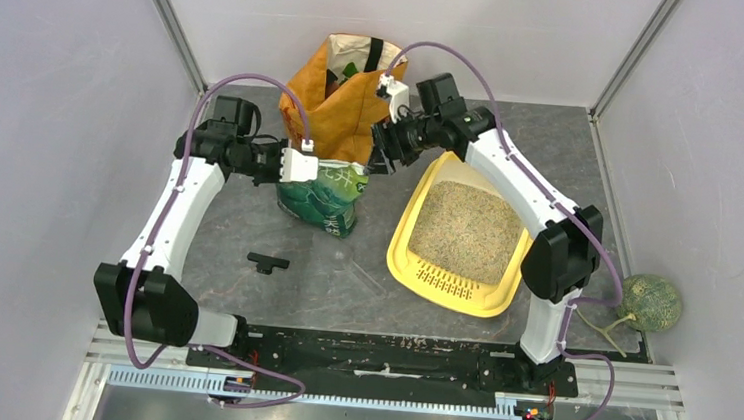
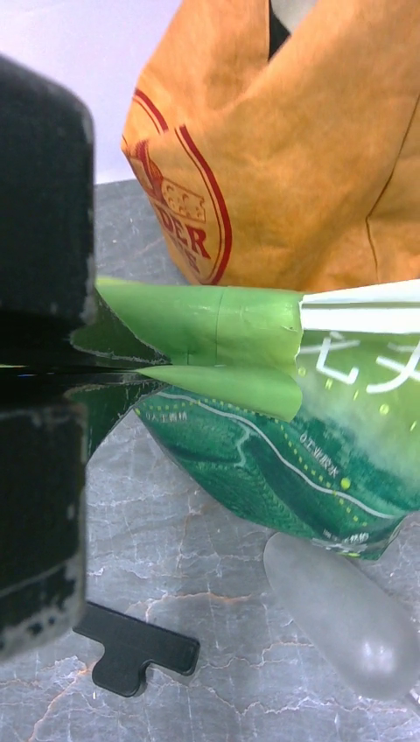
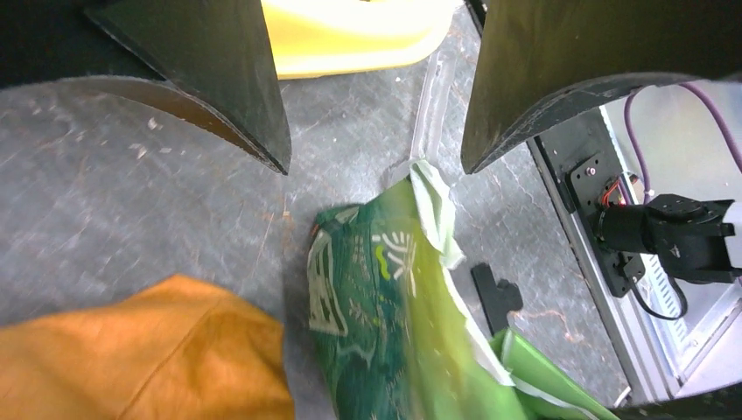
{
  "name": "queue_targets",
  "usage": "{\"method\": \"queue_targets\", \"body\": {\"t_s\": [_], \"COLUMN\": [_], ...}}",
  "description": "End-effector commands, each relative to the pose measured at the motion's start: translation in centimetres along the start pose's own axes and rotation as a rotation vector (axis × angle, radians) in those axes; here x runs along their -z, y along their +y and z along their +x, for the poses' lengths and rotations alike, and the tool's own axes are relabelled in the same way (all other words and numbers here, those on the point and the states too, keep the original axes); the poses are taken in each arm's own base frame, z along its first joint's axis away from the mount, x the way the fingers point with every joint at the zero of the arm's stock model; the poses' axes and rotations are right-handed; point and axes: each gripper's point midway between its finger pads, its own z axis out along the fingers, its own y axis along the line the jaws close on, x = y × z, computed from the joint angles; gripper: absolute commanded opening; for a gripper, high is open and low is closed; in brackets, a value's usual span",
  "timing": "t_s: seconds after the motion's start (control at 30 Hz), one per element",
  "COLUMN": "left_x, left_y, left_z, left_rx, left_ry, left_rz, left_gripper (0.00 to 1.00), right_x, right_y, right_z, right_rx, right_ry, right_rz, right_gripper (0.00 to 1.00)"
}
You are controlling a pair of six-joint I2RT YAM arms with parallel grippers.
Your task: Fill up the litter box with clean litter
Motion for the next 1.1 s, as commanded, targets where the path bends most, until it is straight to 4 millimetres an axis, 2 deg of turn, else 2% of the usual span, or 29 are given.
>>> {"method": "queue_targets", "body": {"t_s": [0.0, 0.1, 0.27, 0.6, 0.87, 1.0, 1.07], "left_x": [2.5, 2.8, 2.9, 3.1, 3.2, 3.2, 3.2], "left_y": [1.8, 2.2, 2.3, 2.5, 2.6, 2.6, 2.7], "left_z": [-1.3, -1.7, -1.9, -2.0, -2.1, -2.1, -2.2], "left_rx": [0.017, 0.008, -0.006, -0.010, -0.013, -0.015, -0.018], "left_ry": [0.001, -0.008, -0.017, -0.015, -0.018, -0.019, -0.020], "left_rz": [-0.083, -0.095, -0.098, -0.103, -0.106, -0.106, -0.108], "left_gripper": [0.02, 0.02, 0.02, 0.02, 0.02, 0.02, 0.02], "right_x": [3.1, 2.9, 1.4, -2.4, -3.2, -2.9, -2.8], "right_y": [3.1, 2.7, 1.8, 2.6, 1.9, 3.0, 3.3], "right_z": [-4.7, -6.1, -7.0, -6.0, -6.0, -6.8, -7.3], "right_rx": [0.134, 0.154, 0.207, 0.308, 0.306, 0.293, 0.293], "right_ry": [-0.109, -0.143, -0.127, -0.051, -0.043, -0.076, -0.095], "right_rz": [-0.061, -0.037, 0.003, 0.027, 0.073, 0.028, 0.019], "right_gripper": [0.77, 0.72, 0.63, 0.58, 0.46, 0.55, 0.55]}}
